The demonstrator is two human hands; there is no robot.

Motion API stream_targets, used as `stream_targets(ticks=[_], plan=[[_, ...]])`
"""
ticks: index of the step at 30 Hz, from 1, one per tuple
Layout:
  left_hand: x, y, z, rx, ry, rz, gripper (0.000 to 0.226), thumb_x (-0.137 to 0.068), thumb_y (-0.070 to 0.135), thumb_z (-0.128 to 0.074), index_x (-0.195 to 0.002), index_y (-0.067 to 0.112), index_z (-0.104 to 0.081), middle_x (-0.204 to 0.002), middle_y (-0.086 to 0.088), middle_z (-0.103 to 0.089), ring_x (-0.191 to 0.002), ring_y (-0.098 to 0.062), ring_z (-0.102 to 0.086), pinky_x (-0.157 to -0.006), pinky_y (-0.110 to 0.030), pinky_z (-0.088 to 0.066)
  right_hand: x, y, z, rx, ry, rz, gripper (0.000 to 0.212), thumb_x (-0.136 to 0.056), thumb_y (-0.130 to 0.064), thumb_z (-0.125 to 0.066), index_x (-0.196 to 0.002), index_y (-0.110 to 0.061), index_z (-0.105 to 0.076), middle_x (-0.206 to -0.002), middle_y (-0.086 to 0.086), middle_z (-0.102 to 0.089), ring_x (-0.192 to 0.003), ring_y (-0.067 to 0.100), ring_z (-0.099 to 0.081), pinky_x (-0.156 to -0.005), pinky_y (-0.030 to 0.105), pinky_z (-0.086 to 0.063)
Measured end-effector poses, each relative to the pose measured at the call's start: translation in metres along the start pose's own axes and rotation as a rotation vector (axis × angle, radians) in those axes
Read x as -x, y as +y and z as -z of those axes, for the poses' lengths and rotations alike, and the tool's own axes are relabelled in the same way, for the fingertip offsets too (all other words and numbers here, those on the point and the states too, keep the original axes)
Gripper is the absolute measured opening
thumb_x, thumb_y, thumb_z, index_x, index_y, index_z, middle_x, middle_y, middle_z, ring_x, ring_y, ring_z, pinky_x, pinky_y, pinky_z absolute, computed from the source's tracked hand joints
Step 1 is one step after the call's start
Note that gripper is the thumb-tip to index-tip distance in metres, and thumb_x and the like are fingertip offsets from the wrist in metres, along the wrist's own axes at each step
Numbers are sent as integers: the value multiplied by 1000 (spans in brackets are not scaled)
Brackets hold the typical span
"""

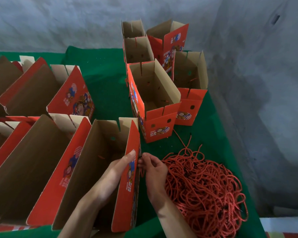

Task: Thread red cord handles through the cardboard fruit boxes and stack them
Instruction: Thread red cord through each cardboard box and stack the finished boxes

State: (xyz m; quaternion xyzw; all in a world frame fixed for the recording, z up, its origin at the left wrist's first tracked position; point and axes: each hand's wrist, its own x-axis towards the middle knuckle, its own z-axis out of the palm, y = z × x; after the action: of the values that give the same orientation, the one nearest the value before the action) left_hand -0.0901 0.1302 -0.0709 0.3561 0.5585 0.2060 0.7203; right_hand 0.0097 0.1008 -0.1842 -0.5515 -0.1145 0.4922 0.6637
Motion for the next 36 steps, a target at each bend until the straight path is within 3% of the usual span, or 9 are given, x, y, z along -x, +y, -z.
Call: stream_targets(ticks=[4, 8, 13, 15, 19, 22, 29, 33, 36], plan=[[3, 3, -5, 12, 21, -45, 32, -105, 28, -37, -99, 12, -64, -84, -11, -72, -85, -28, -65, -103, -51, -43, 1, 0, -2, -28, -2, -16, 17, -98, -18, -71, -96, -4, -79, -81, 15, -75, -71, 21, -71, -67, 26, -59], [4, -1, 2, -7, -4, -77, 42, -98, 40, -41, -116, 10, -64, -91, -11, -75, -94, -29, -68, -108, -52, -43, -1, -1, 0, 84, -14, 25, 17, -99, -22, -70, -94, -8, -79, -80, 12, -76, -71, 20, -72, -69, 28, -59], [11, -11, 20, -206, -97, -103, 58, -92, 78, -24, -111, 48, -71, -123, 4, -71, -120, -20, -65, -112, -52, -40, -4, -4, 2, 248, -59, 120, 14, -99, -26, -70, -96, -15, -79, -83, 6, -78, -76, 21, -75, -72, 33, -63], [9, -9, 18, -319, -97, -133, 46, -97, 69, -28, -105, 53, -71, -116, 5, -73, -112, -16, -68, -109, -50, -45, -2, -4, 2, 213, -43, 76, 15, -98, -25, -71, -94, -14, -79, -82, 9, -77, -74, 21, -74, -70, 33, -62], [6, -7, 10, -377, -72, -219, 40, -107, 43, -34, -112, 29, -71, -108, -2, -75, -104, -19, -71, -104, -48, -51, -2, -4, -3, 30, 50, -70, 17, -98, -19, -71, -89, -7, -79, -81, 15, -77, -71, 22, -72, -66, 28, -60], [5, -11, 13, -418, -93, -239, 32, -107, 34, -38, -116, 25, -67, -107, -5, -74, -101, -23, -72, -100, -46, -54, -1, 0, -7, 117, 92, 11, 16, -97, -24, -73, -93, -9, -76, -82, 6, -78, -74, 17, -75, -66, 25, -59], [-7, -12, 15, -621, -22, -301, 25, -100, 16, -59, -124, 17, -65, -110, 0, -72, -98, -16, -72, -93, -37, -59, -2, -1, 7, 450, -97, 267, 16, -103, -32, -65, -98, -21, -76, -92, -4, -76, -87, 11, -74, -78, 33, -60], [-15, -13, 13, -716, 96, -294, 17, -98, 16, -62, -108, 30, -62, -112, 2, -69, -100, -12, -69, -94, -36, -58, -10, -1, 21, 538, -237, 232, 4, -102, -27, -66, -102, -27, -70, -95, -11, -75, -85, 3, -72, -73, 20, -57], [-21, -13, 15, -753, 115, -295, 17, -98, 16, -62, -109, 30, -62, -110, 4, -68, -99, -10, -69, -91, -35, -59, -15, 5, 34, 693, -321, 220, 6, -101, -29, -66, -107, -28, -68, -97, -12, -75, -89, 3, -71, -77, 31, -61]])
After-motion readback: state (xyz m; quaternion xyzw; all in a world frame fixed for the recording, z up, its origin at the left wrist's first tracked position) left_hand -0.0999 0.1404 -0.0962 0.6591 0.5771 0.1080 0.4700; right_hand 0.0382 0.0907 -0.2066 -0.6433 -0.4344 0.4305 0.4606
